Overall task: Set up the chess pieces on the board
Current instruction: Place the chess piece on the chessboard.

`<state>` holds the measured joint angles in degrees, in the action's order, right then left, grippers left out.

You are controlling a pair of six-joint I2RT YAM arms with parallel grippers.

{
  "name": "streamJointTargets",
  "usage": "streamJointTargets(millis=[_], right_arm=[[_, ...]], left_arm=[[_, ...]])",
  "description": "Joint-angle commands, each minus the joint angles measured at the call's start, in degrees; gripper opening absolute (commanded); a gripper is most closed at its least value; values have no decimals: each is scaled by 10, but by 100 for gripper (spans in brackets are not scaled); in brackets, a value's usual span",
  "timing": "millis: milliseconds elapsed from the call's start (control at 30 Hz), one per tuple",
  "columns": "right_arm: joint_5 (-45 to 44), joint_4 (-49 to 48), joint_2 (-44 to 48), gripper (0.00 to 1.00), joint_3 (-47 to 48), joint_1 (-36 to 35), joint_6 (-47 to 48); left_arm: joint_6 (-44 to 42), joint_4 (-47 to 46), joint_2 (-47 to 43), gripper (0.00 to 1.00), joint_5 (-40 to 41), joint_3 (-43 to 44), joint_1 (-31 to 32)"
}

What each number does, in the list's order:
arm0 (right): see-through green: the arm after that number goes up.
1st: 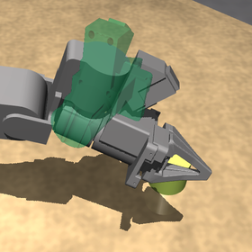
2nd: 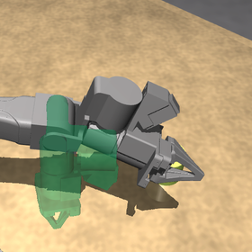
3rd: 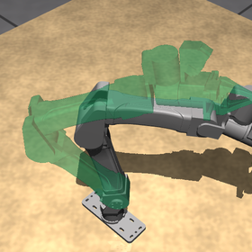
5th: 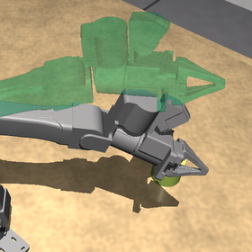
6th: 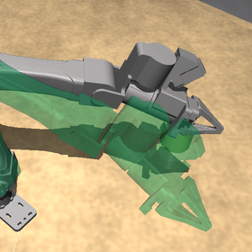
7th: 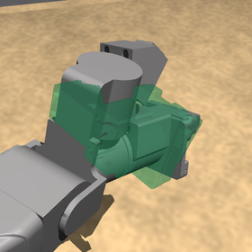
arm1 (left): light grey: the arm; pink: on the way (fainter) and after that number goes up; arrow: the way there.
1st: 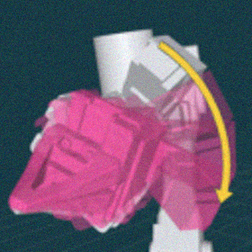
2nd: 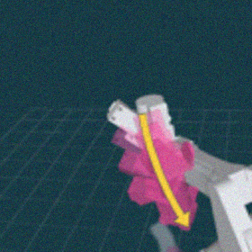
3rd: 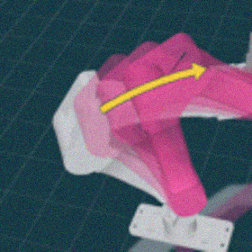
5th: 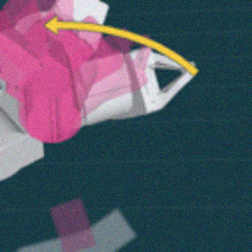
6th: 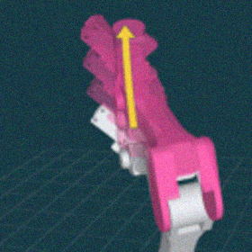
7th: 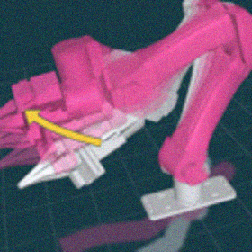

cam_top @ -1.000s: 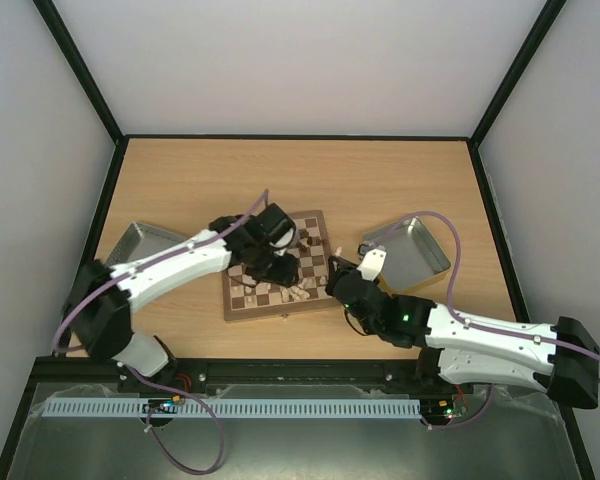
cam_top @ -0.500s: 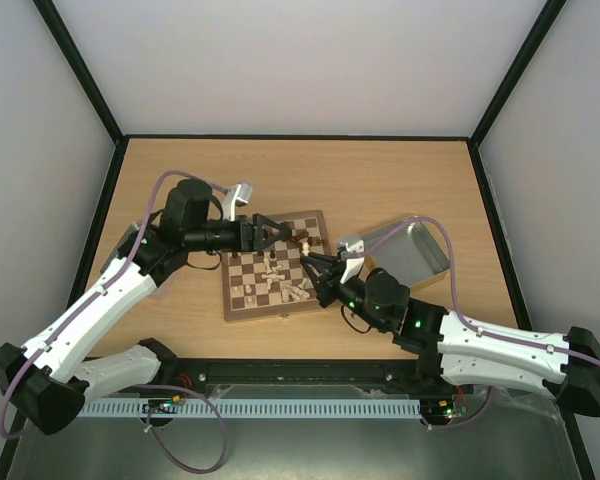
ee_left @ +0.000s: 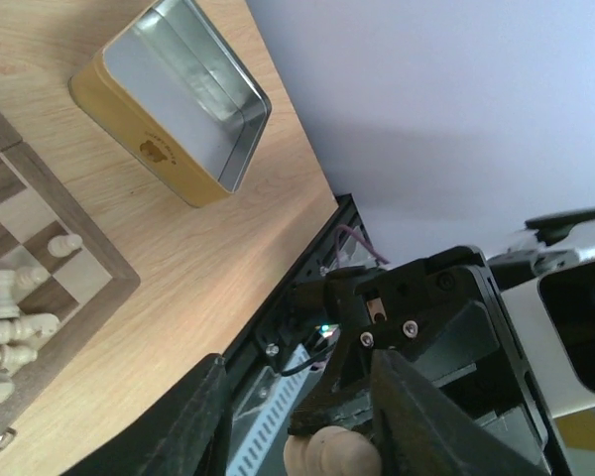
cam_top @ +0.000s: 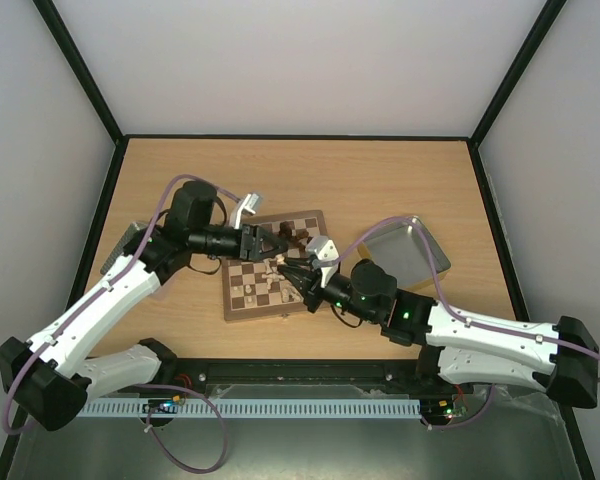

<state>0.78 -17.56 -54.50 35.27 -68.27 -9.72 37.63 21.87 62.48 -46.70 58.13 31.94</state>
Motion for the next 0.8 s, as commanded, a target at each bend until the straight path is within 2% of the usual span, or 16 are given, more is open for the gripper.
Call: streamJointTargets(millis=[0,267,500,567,633,700,767], right_arm=[[12,5,-6,6,18,1,11],[7,12,-24,5,23,1,9],[9,13,-35,5,25,1,3],[5,17,-41,12,28,1,-4],[-6,22,-45,26,31,1,-16],[-18,27,-46,41,30,1,-30],[-28,28,-41,49,23,1,-44]], left_arm=[[-40,57,5,36,-9,7,-2],[-57,79,5,29,-29,7,-2],[-68,88,4,5,-24,7,-3],[-68,89,5,3,-20,5,-2],[-73,95,5,2,-3,6,-2],[-83,109,4,4,44,9,-3],[-97,126,4,4,115,9,-3]])
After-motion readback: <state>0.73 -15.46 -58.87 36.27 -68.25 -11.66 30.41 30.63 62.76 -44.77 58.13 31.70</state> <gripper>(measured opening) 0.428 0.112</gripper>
